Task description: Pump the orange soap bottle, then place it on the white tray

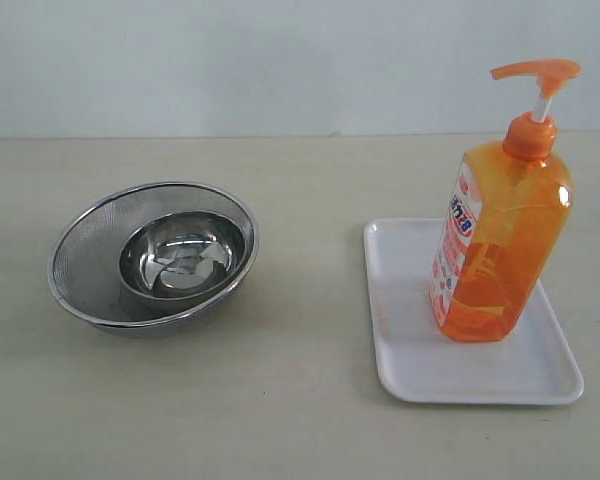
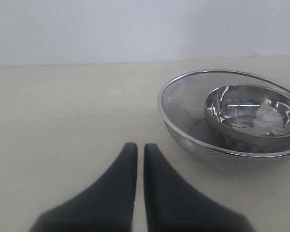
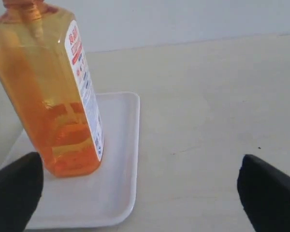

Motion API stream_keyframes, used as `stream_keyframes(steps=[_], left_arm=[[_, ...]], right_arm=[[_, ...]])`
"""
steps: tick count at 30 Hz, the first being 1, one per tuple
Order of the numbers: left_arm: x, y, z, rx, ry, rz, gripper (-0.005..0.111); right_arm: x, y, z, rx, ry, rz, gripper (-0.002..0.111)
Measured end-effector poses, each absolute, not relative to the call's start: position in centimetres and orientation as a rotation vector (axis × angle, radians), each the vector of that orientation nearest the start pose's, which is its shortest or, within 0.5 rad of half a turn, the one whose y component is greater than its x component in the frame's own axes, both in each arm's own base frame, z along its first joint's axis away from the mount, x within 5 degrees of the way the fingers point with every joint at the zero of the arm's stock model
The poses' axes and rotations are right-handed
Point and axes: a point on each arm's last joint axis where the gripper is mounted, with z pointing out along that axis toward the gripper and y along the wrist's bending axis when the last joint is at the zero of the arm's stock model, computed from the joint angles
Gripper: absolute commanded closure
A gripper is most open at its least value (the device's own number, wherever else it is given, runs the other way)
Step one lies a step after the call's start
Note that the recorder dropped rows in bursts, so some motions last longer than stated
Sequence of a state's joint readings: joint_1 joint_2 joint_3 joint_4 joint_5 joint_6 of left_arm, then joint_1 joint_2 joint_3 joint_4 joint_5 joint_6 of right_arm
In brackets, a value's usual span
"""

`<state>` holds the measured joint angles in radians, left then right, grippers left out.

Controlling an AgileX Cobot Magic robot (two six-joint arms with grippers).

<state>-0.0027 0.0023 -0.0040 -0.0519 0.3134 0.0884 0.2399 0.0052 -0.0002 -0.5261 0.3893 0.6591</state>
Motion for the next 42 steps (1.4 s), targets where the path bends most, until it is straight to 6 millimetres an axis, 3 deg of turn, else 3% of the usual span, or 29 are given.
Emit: stream_keyframes(steps=[10,26,42], left_arm=[[5.42,-0.16,18.61,0.049,1.794,0.012,0.102],[5.42,-0.16,18.61,0.049,1.794,0.012,0.102],[5.42,-0.16,18.61,0.049,1.794,0.012,0.102]], right_arm=[[5.30,-1.10,17.93,0.202,1.853,0.045,0.003],[5.29,-1.15,17.91,0.203,1.855,0.037,0.003],[5.51,-0.58,18.64,0.268,1.766,0.194,0.003]])
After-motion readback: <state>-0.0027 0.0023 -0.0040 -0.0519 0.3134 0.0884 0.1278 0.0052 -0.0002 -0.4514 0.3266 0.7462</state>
